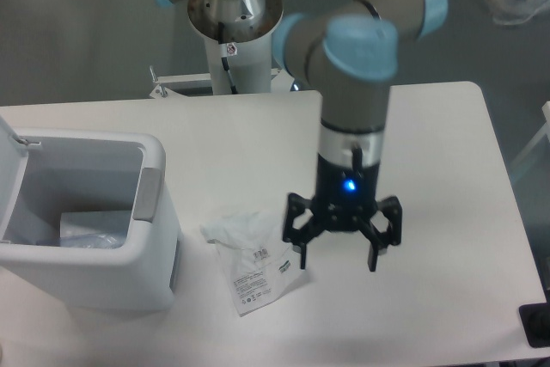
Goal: Place the trash in the trash can
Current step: 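Move the open gripper back over the white plastic bag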
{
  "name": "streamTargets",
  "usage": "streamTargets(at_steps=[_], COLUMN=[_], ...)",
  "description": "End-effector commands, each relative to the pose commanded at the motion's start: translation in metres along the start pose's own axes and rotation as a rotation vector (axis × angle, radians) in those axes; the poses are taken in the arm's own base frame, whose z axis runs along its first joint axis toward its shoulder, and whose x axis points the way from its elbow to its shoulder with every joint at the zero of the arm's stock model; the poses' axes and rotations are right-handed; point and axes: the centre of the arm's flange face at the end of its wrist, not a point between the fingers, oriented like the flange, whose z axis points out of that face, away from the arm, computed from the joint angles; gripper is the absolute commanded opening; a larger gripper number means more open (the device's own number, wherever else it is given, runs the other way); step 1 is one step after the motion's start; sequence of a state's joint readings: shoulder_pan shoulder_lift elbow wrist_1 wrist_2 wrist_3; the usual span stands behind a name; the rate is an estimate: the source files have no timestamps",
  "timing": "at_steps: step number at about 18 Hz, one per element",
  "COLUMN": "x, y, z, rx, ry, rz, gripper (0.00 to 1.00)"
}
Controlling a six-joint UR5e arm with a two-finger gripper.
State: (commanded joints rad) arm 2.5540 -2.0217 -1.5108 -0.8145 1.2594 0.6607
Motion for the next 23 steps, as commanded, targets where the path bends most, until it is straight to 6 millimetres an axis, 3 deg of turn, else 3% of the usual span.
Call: streamTargets(at_steps=[4,12,20,23], x=[-0.006,-0.003,0.026,0.046], y=[0.033,0.067,0.064,0.070], z=[0.029,0.102,0.116,0.132], rx=[-0.060,-0.186,-0.199,-0.222], ry=[0.042,0.089,0.124,0.151], rz=[0.074,0.144,0.175,0.194], gripper=[0.99,0.99,0.99,0.99])
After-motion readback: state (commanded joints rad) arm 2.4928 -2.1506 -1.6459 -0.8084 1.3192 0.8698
